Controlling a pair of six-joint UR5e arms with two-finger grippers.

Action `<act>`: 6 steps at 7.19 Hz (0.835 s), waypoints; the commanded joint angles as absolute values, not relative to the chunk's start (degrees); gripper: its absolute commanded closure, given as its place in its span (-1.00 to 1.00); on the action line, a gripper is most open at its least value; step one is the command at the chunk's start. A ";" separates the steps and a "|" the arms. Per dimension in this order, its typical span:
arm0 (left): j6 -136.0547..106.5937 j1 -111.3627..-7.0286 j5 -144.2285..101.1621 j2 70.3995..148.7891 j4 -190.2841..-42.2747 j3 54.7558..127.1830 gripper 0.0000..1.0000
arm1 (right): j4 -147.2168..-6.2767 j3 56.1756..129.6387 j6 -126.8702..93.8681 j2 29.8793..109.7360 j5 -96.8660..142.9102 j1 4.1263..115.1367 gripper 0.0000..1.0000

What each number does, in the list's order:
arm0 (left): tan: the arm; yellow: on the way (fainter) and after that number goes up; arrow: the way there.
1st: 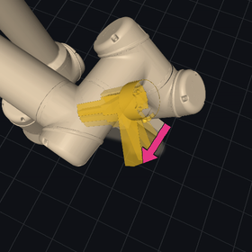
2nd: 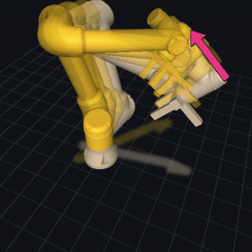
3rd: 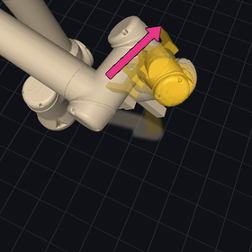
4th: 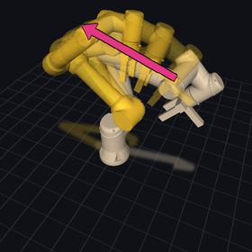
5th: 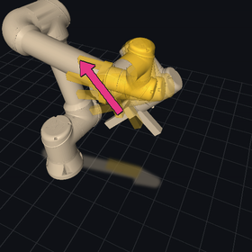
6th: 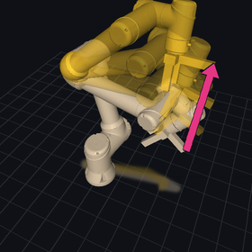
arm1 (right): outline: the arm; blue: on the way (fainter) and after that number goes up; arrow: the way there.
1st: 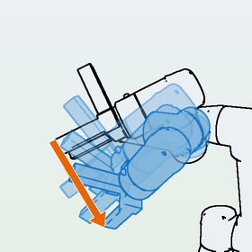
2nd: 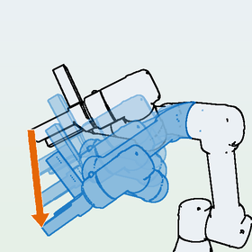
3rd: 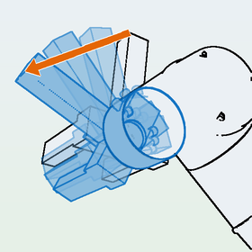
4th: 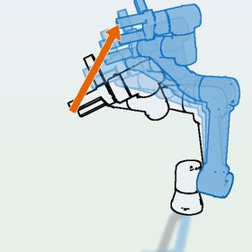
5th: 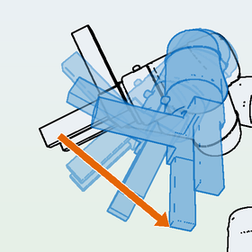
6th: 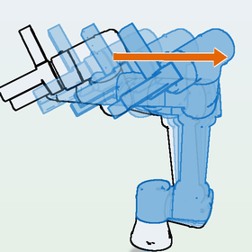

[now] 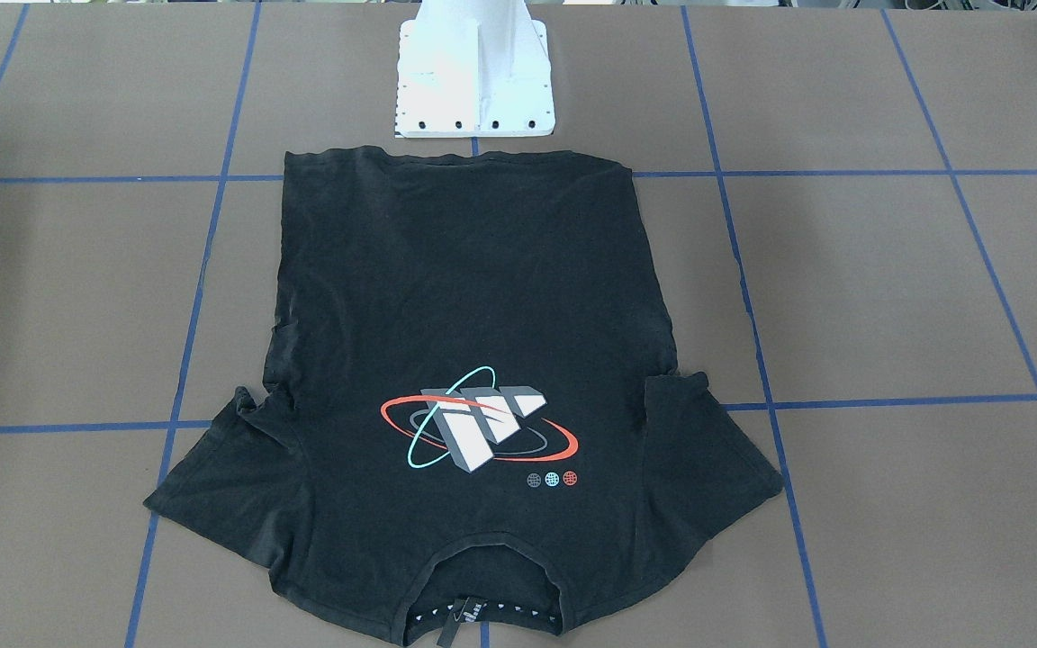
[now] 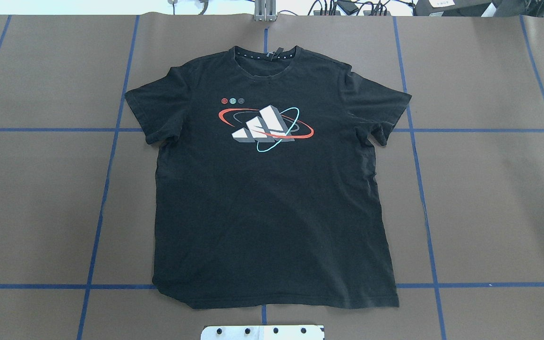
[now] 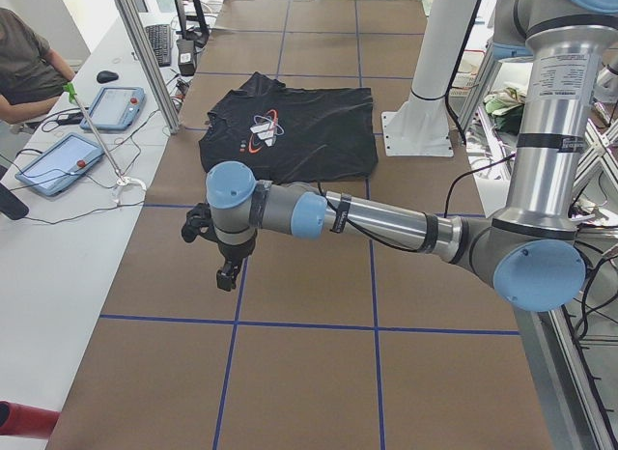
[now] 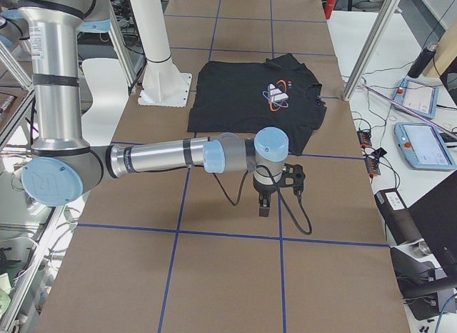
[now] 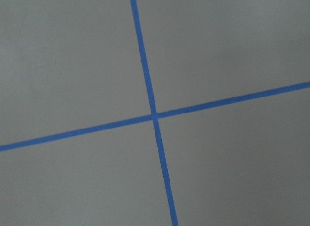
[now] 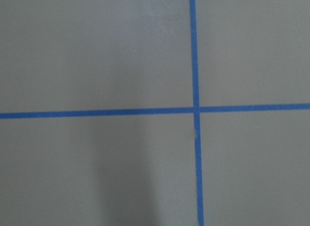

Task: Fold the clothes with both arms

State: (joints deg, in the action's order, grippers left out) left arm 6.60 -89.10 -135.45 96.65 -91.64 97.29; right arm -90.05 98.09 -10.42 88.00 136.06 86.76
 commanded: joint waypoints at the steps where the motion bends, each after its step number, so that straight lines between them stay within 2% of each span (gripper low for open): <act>1: 1.27 -87.37 -135.35 98.61 -100.33 95.64 -1.00 | -76.36 90.13 -22.86 79.76 136.32 77.93 -1.00; 2: -1.64 -86.93 -135.18 101.22 -107.51 92.41 -1.00 | -73.51 84.17 -28.25 71.54 135.97 74.13 -1.00; 3: -6.72 -86.84 -135.52 102.64 -112.10 88.81 -1.00 | -72.52 79.07 -30.74 67.37 135.97 71.92 -1.00; 5: -15.15 -84.31 -135.44 104.58 -121.16 82.04 -1.00 | -55.09 71.49 -33.55 64.79 129.33 64.81 -0.99; 6: -25.04 -82.11 -135.35 104.85 -128.25 80.61 -1.00 | -53.19 69.80 -34.01 62.51 126.07 61.64 -0.97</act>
